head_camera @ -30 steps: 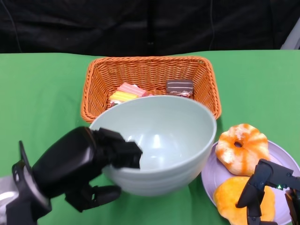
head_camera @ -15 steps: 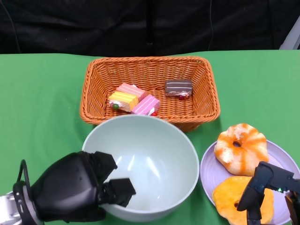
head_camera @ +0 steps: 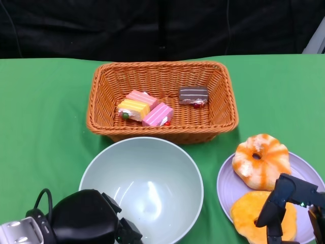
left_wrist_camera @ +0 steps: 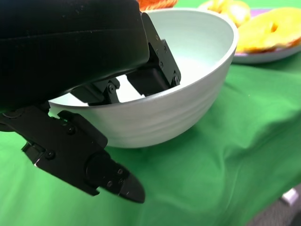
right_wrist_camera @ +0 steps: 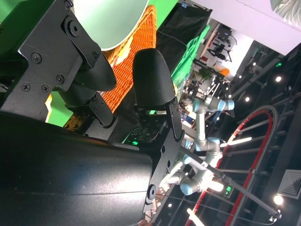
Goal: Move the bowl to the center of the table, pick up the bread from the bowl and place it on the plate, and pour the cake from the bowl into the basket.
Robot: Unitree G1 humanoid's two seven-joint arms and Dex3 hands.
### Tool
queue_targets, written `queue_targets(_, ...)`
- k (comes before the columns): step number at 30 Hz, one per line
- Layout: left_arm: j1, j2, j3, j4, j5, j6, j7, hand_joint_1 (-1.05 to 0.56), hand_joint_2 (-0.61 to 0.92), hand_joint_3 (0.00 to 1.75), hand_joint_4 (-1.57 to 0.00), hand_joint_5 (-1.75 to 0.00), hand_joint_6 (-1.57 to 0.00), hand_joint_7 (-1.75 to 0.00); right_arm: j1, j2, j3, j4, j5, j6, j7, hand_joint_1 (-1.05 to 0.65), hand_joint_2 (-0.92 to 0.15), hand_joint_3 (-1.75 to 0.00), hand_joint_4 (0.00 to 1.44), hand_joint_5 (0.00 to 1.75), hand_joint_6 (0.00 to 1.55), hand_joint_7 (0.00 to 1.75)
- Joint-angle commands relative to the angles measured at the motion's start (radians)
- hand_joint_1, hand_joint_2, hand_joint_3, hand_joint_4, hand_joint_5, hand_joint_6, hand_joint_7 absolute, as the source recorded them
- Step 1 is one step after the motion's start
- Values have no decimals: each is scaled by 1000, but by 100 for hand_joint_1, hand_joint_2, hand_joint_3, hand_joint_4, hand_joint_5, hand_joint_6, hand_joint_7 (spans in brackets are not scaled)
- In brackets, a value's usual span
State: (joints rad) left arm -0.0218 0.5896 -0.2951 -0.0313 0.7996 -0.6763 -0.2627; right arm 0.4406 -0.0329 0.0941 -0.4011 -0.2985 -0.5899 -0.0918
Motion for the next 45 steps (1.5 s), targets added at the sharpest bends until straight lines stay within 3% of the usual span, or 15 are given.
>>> queue_targets(1, 33, 23, 8, -99, -100, 87, -111, -63, 92, 15, -51, -14, -50, 0, -12, -14, -6, 6, 16, -1, 9, 13, -19, -175, 102, 175, 84, 159)
queue_targets(6, 59, 34, 35, -209, -265, 207, -233, -74, 92, 18, -44, -9, -47, 0, -15, -19, 0, -5, 22, 27, 32, 13, -20, -175, 102, 175, 85, 157)
queue_targets(10, 91, 29, 120, -323, -594, 350, -327, -77, 92, 15, -44, -9, -51, -2, -25, -18, 3, -9, 39, 58, 51, 14, -21, -175, 102, 175, 85, 156)
queue_targets(13, 125, -18, 179, -380, -739, 422, -297, -69, 92, 18, -64, -19, -62, -6, -29, -15, 4, -15, 45, 78, 59, 14, -22, -175, 102, 175, 85, 155)
queue_targets(15, 151, -89, 218, -423, -825, 456, -237, -50, 92, 20, -89, -32, -75, -11, -34, -16, 6, -20, 40, 92, 64, 14, -22, -175, 102, 175, 85, 155)
queue_targets(17, 172, -154, 241, -460, -875, 493, -184, -41, 92, 21, -92, -50, -83, -10, -35, -19, 9, -28, 39, 110, 73, 14, -22, -175, 103, 175, 85, 155)
queue_targets(19, 194, -212, 250, -497, -894, 541, -131, -34, 92, 20, -79, -97, -91, -14, -34, -25, 8, -37, 44, 133, 86, 14, -21, -175, 102, 175, 85, 154)
queue_targets(22, 220, -265, 255, -529, -915, 598, -88, -26, 91, 22, -70, -125, -93, -25, -34, -31, 6, -54, 51, 164, 103, 14, -20, -175, 101, 175, 85, 154)
queue_targets(23, 243, -300, 257, -549, -926, 638, -51, -25, 88, 27, -68, -129, -88, -38, -30, -27, 13, -69, 54, 189, 111, 14, -20, -175, 101, 175, 85, 153)
queue_targets(24, 260, -324, 257, -565, -933, 668, -26, -20, 66, 64, -69, -137, -80, -69, -27, -24, 19, -81, 56, 209, 116, 15, -21, -175, 100, 175, 85, 153)
queue_targets(26, 297, -370, 251, -586, -929, 702, 21, -17, 44, 106, -68, -145, -71, -100, -26, -13, 36, -98, 70, 247, 123, 16, -21, -175, 100, 175, 85, 152)
queue_targets(28, 323, -402, 244, -588, -918, 711, 48, -13, 33, 127, -68, -150, -67, -118, -29, -4, 52, -104, 74, 267, 122, 17, -22, -175, 100, 175, 83, 152)
queue_targets(31, 359, -442, 233, -572, -913, 702, 76, -8, 30, 138, -71, -154, -68, -128, -29, 10, 78, -118, 71, 295, 117, 16, -23, -173, 100, 175, 81, 154)
queue_targets(41, 514, -540, 210, -490, -883, 573, 133, -2, 44, 130, -81, -164, -76, -134, -2, 32, 157, -115, 72, 292, 104, 13, -29, -169, 95, 175, 75, 161)
queue_targets(45, 563, -565, 204, -406, -918, 439, 104, 3, 45, 146, -90, -174, -81, -157, 11, 19, 170, -99, 79, 254, 104, 14, -31, -169, 96, 175, 75, 162)
